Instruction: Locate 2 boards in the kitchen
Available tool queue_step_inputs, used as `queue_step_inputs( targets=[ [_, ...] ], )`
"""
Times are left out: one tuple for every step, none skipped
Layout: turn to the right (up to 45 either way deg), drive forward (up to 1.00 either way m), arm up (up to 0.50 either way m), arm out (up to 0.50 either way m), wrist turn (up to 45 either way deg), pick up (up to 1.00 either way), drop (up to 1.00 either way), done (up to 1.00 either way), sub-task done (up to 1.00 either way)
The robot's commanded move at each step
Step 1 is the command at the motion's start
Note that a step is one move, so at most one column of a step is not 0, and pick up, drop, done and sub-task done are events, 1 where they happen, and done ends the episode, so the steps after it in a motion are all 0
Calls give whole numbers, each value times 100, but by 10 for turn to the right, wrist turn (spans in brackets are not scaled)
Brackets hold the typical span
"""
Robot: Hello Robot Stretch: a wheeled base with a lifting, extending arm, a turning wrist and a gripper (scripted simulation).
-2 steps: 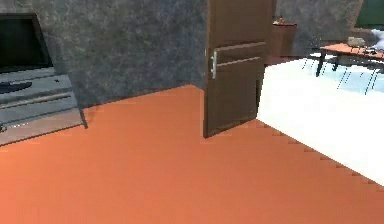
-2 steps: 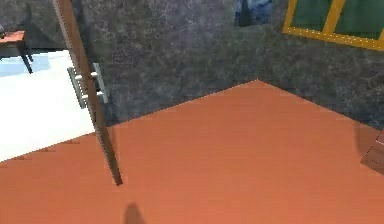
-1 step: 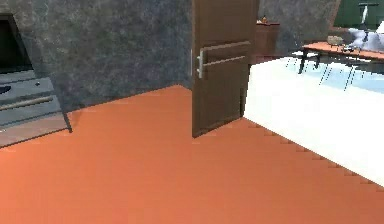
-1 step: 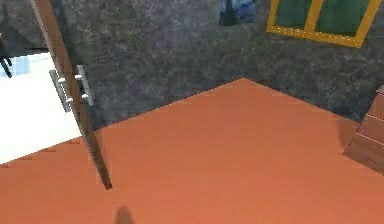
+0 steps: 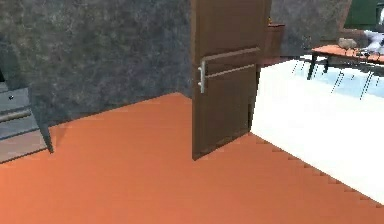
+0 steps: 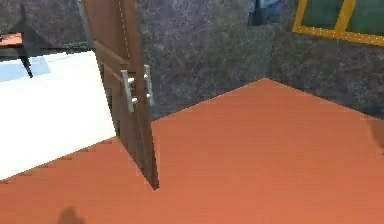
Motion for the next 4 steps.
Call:
queue_step_inputs(
  targets=[
    [180,0,0,0,0,0,0,0,0],
    [0,55,0,0,0,0,0,0,0],
    [150,0,0,0,0,0,0,0,0],
    [0,100,0,0,0,0,0,0,0]
  ],
)
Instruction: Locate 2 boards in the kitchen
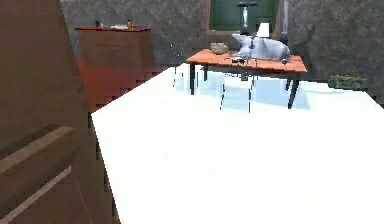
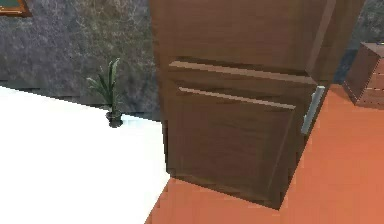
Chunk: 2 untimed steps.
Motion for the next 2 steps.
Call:
queue_step_inputs(
  targets=[
    [60,0,0,0,0,0,0,0,0],
    [0,75,0,0,0,0,0,0,0]
  ],
)
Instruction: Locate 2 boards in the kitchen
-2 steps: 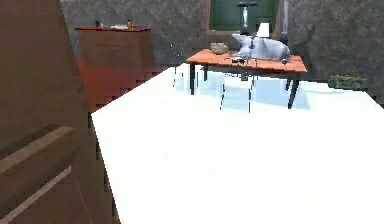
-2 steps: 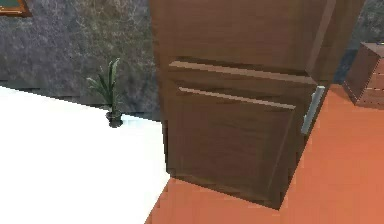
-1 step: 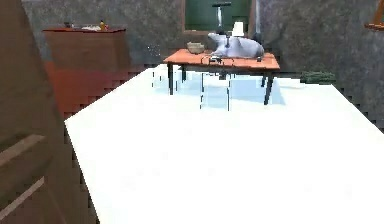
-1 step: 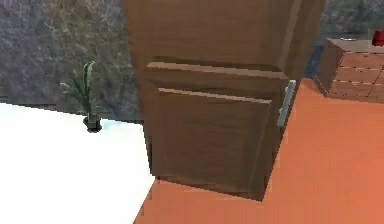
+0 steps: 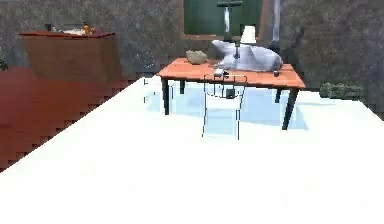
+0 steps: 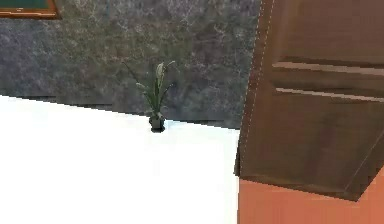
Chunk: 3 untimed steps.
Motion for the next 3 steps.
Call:
queue_step_inputs(
  targets=[
    [-270,0,0,0,0,0,0,0,0],
    [0,40,0,0,0,0,0,0,0],
    [-450,0,0,0,0,0,0,0,0]
  ],
)
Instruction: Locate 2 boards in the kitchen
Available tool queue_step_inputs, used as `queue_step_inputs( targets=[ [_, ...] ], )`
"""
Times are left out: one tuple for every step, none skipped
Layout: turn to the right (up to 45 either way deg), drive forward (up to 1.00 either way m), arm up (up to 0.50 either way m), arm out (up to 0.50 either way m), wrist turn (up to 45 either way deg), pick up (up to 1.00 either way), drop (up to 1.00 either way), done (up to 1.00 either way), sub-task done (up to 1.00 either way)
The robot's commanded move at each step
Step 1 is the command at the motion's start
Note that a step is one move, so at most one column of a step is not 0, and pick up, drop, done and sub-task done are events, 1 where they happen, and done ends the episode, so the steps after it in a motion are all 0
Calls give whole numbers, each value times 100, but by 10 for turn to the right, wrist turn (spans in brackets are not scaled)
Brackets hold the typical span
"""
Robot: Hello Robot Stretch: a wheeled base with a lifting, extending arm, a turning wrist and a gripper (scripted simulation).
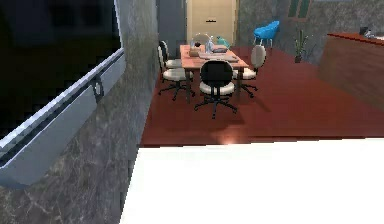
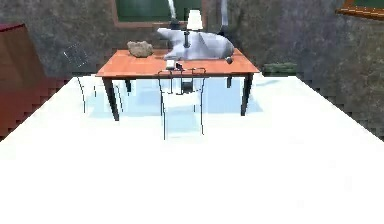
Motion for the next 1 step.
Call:
queue_step_inputs(
  targets=[
    [-30,0,0,0,0,0,0,0,0]
  ],
)
